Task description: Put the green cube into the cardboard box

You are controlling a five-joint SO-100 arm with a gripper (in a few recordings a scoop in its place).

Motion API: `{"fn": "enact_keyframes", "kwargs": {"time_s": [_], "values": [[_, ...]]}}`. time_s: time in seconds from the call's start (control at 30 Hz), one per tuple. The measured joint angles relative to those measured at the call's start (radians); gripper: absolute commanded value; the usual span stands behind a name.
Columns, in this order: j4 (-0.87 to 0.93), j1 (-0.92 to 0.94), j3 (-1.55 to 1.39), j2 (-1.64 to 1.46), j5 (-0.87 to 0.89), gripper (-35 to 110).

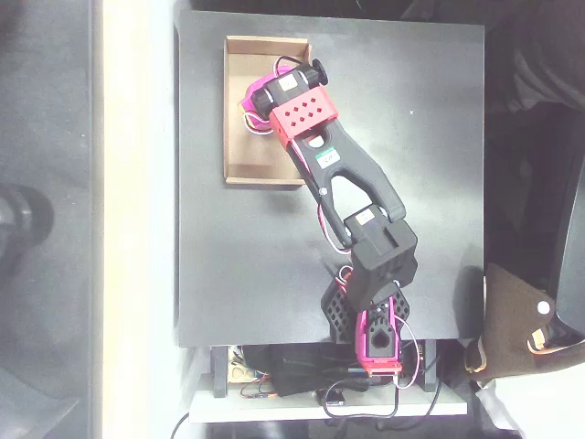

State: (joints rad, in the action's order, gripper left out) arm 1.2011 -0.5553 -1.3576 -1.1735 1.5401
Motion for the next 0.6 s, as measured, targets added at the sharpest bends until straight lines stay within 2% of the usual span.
{"fn": "enact_keyframes", "kwargs": {"time_s": [0.6], "values": [[0.0,0.009,0.0,-0.494,0.0,27]]}}
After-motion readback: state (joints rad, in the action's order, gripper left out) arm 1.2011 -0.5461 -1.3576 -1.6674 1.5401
